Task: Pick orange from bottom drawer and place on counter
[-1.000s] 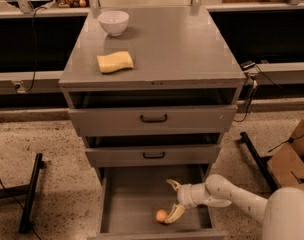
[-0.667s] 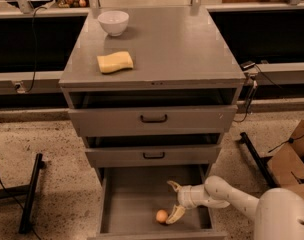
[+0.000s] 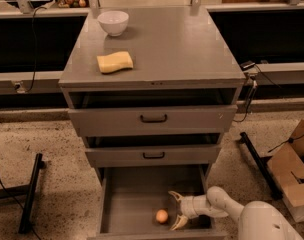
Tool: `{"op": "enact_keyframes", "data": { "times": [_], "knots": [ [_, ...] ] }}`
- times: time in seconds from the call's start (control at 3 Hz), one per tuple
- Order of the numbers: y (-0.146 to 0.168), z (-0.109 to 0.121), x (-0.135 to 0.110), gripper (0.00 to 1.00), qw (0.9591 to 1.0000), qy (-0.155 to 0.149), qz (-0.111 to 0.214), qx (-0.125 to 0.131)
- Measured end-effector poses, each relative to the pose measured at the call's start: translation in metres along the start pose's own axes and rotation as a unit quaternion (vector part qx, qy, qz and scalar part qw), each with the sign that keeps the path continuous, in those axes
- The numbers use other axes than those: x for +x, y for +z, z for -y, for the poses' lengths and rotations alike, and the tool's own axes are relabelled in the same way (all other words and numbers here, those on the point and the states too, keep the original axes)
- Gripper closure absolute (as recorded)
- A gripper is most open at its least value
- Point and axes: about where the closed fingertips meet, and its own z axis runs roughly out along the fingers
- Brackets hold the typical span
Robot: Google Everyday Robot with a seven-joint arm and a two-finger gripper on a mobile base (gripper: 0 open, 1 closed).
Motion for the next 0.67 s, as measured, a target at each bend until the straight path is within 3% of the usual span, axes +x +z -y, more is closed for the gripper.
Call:
{"op": "enact_keyframes", "data": {
  "times": [0.33,0.67],
  "knots": [
    [0.0007,-0.0005,0.0013,0.00,1.0000,0.000,0.000,0.000],
    [0.0088,-0.0022,-0.0002,0.00,0.9997,0.007,0.022,-0.013]
  ]
}}
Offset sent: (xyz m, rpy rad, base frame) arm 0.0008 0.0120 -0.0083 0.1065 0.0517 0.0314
